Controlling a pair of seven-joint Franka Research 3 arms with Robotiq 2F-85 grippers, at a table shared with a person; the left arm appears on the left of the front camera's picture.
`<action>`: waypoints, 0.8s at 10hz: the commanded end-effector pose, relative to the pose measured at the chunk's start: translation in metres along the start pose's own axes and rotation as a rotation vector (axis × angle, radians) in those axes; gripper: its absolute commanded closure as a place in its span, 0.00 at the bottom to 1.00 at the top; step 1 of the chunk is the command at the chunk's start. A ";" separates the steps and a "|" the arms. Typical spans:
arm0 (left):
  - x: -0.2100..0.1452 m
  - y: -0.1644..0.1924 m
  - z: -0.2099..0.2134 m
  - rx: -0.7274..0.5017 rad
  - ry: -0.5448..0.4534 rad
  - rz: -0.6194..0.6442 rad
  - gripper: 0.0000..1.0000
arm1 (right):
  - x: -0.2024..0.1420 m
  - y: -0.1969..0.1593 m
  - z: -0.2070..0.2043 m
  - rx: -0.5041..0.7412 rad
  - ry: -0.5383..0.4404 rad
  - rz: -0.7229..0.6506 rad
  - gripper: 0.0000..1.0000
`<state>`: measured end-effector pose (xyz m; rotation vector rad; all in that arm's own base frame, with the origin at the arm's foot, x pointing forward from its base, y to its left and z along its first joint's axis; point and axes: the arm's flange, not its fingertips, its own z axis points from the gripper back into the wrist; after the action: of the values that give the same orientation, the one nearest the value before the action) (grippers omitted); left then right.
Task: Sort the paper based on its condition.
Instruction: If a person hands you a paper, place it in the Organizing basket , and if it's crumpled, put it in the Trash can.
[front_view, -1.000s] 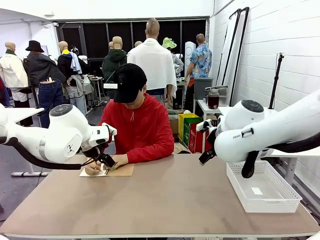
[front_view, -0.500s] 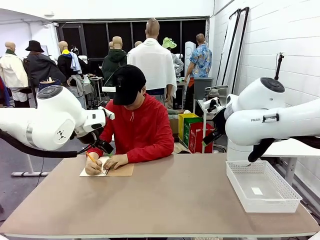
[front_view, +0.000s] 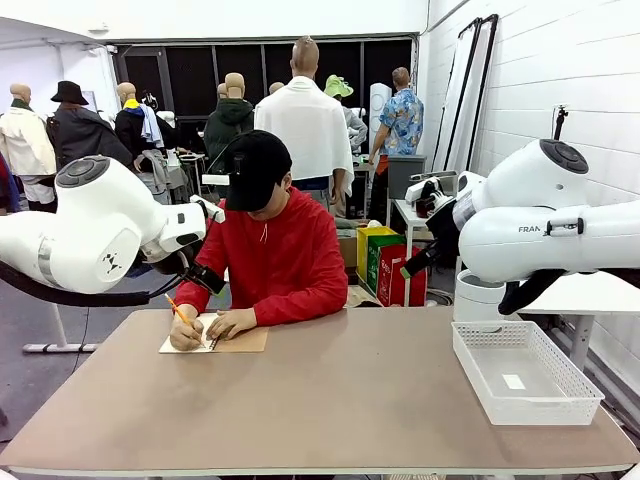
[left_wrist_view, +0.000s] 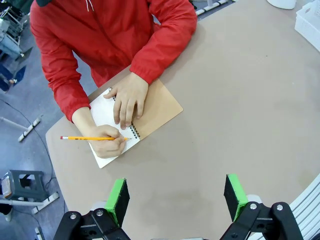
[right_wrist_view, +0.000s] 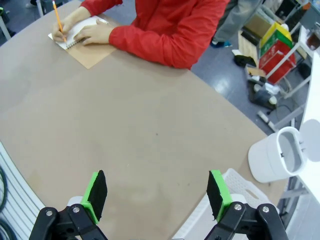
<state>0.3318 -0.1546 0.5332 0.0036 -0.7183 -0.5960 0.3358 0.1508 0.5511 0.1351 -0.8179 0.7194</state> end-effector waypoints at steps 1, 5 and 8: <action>-0.013 -0.007 -0.004 0.007 -0.014 0.010 0.00 | -0.003 -0.004 -0.006 0.038 -0.015 0.010 0.00; 0.000 0.000 0.000 0.000 0.000 0.000 0.00 | 0.000 0.000 -0.001 0.003 0.001 0.000 0.00; 0.000 0.000 0.000 0.000 0.000 0.000 0.00 | 0.000 0.000 -0.001 0.003 0.001 0.000 0.00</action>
<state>0.3320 -0.1548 0.5329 0.0028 -0.7192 -0.5963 0.3363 0.1520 0.5511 0.1335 -0.8194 0.7210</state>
